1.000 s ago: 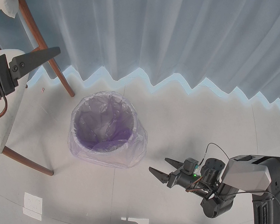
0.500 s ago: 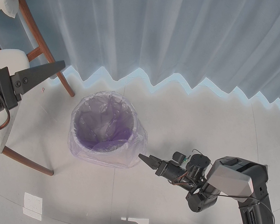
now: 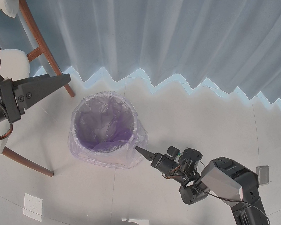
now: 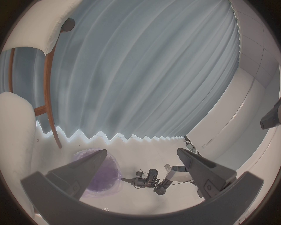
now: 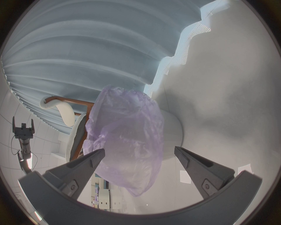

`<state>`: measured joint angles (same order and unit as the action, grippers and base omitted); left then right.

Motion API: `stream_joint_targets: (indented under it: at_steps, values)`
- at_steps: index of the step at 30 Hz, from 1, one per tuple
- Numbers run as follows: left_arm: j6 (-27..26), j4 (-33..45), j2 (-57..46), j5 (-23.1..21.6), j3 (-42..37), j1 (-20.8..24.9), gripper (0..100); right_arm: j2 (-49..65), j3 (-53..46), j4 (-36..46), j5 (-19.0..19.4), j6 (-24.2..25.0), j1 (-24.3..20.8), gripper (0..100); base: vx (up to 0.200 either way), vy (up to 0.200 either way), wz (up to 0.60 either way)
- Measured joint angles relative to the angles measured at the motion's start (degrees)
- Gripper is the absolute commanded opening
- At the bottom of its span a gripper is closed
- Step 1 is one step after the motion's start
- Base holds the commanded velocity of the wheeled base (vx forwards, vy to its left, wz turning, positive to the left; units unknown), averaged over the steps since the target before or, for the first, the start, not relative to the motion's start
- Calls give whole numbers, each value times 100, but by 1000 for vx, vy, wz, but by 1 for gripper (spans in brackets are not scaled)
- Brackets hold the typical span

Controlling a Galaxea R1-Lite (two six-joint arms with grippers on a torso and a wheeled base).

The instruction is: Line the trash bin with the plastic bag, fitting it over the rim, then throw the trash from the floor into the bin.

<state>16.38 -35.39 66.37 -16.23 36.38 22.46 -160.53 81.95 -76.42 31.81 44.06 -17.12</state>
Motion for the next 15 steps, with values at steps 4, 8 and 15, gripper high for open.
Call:
stream_joint_targets:
  at_steps: [4, 8, 15]
  values:
    - [-54, 4, -2, -2, -27, 39, 100, -116, 311, 202, -17, 78, 44, 0, 0, 0, 0]
    - [-68, 6, -5, -2, -44, 59, 100, -194, 535, 457, -35, 140, 61, 0, 0, 0, 0]
    - [-76, 9, -11, -5, -61, 66, 100, -304, 1158, 1221, -61, 168, 78, 0, 0, 0, 0]
